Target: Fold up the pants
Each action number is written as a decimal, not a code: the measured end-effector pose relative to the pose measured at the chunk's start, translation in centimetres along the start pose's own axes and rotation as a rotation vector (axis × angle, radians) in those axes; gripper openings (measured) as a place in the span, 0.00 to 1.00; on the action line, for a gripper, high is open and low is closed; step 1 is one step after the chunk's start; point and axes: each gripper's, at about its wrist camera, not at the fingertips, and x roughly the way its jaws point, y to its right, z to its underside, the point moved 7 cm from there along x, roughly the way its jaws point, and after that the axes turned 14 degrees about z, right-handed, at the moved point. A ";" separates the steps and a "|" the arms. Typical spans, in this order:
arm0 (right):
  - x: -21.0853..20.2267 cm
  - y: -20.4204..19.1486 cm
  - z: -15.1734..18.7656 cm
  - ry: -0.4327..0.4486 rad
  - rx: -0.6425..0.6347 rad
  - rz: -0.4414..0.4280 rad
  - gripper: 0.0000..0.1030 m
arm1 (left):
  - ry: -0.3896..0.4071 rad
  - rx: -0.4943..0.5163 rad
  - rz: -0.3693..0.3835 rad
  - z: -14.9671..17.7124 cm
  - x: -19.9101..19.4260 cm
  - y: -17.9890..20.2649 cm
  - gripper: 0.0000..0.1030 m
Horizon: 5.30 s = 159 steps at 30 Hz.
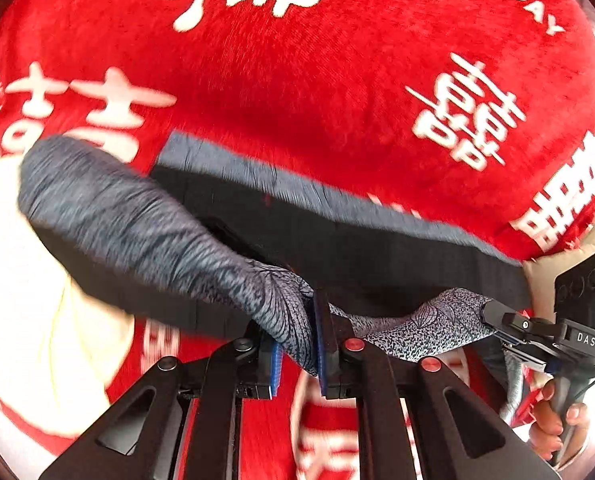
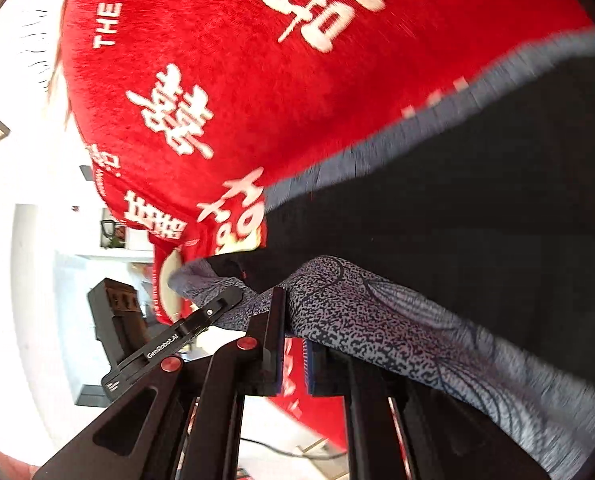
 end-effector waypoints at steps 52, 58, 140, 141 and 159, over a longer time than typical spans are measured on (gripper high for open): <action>-18.6 29.4 23.2 -0.019 0.389 0.460 1.00 | -0.415 0.296 -0.023 17.2 17.0 21.2 0.81; -17.6 30.7 24.6 -0.014 0.381 0.334 0.89 | -0.402 0.268 -0.092 19.1 18.3 22.3 0.81; -25.4 38.5 -7.1 0.065 0.292 0.528 0.48 | -0.202 0.261 -0.429 4.4 26.5 23.6 0.58; -25.4 39.4 -7.1 0.080 0.315 0.518 0.48 | -0.205 0.270 -0.432 4.7 26.8 23.9 0.58; -28.1 39.2 -9.3 0.135 0.302 0.654 0.34 | -0.185 0.345 -0.405 6.3 26.9 30.0 0.58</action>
